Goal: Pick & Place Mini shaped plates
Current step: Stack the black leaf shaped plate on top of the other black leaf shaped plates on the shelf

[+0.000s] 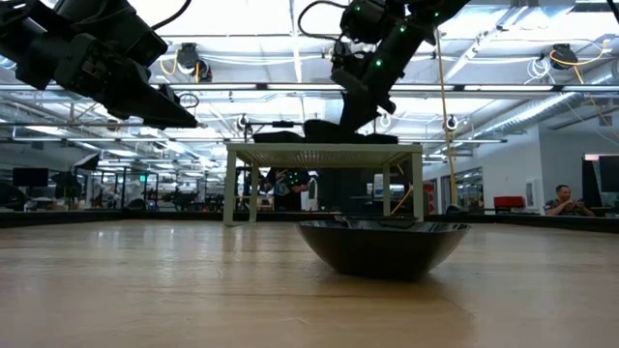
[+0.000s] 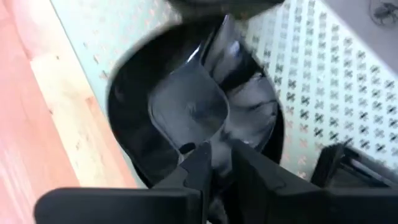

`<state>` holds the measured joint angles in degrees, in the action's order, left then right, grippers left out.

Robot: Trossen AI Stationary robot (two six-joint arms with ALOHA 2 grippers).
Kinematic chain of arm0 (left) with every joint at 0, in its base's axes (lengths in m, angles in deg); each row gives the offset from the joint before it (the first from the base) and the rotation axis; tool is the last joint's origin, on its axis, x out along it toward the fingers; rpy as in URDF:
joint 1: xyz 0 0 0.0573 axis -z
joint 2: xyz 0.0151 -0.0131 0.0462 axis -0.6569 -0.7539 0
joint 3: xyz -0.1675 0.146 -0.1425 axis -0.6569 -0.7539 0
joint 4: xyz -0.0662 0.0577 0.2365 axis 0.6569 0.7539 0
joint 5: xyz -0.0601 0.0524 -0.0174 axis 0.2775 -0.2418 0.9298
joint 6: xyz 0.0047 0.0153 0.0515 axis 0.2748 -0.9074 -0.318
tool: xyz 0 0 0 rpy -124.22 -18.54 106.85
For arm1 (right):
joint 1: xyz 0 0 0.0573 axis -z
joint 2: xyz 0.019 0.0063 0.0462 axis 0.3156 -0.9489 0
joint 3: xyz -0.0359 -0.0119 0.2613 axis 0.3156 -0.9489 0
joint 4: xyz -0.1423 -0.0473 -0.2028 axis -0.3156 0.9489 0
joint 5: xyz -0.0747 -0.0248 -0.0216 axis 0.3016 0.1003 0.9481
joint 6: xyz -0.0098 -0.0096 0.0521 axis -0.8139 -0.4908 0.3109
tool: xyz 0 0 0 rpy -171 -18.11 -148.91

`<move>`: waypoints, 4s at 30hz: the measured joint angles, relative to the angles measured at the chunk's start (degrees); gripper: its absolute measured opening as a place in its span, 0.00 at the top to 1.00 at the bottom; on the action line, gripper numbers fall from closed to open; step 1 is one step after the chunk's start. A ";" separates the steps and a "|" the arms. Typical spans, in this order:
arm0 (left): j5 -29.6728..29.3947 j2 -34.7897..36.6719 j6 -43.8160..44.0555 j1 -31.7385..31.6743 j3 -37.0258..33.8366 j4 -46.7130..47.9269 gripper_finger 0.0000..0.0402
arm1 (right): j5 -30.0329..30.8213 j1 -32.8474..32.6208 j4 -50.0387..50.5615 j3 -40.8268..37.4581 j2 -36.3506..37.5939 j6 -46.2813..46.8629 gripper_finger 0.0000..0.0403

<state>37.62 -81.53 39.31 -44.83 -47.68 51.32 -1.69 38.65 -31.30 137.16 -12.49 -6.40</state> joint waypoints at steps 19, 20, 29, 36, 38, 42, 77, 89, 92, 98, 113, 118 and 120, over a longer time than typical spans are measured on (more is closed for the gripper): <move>0.00 -0.01 0.15 -0.01 0.01 0.00 0.58 | -0.16 -3.42 -4.08 0.02 0.96 -7.39 0.90; 0.00 -0.01 0.15 -0.01 -0.01 0.00 0.58 | -0.18 -4.19 -4.26 0.02 1.01 -7.79 0.88; 0.00 0.00 0.15 -0.01 0.00 1.02 0.58 | -6.19 -17.09 3.89 0.07 1.89 -10.47 0.79; 0.00 0.01 0.79 -0.01 -0.01 1.31 0.58 | -5.81 -27.82 4.31 -7.01 1.45 -8.83 0.75; 0.00 -0.01 0.87 0.00 -0.01 1.31 0.58 | -5.70 -30.30 -0.33 -10.12 1.50 -7.49 0.75; 0.00 -0.01 0.83 -0.01 -0.01 0.93 0.58 | -1.13 -33.83 -3.71 -16.03 1.49 -7.49 0.75; -0.02 0.00 1.03 0.00 -0.01 0.94 0.58 | 3.29 -33.75 -26.93 -28.61 -4.12 -17.39 0.91; -0.02 -0.01 1.03 0.00 -0.01 0.92 0.58 | 9.28 -33.75 -35.76 -23.80 -4.06 -23.41 1.00; -0.02 0.00 1.09 -0.01 -0.01 0.96 0.58 | 9.16 -33.43 -33.75 -20.57 -4.03 -25.88 1.00; -0.02 0.00 1.20 0.01 -0.01 1.42 0.58 | 6.72 -33.08 -20.74 -17.51 -4.02 -23.48 0.95; 0.00 -0.01 1.01 -0.01 -0.01 1.22 0.58 | 4.37 -32.11 -16.88 -22.96 -6.20 -21.01 0.70; -0.02 0.01 1.01 -0.01 -0.01 1.28 0.58 | 4.86 -31.85 -20.54 -22.92 -8.79 -24.16 0.74; -0.02 -0.01 1.01 0.01 -0.01 1.39 0.58 | 5.52 -31.89 -21.80 -22.91 -8.80 -25.52 0.77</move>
<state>37.59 -81.54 40.32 -44.82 -47.69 52.71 3.83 6.76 -53.10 114.25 -21.29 -31.93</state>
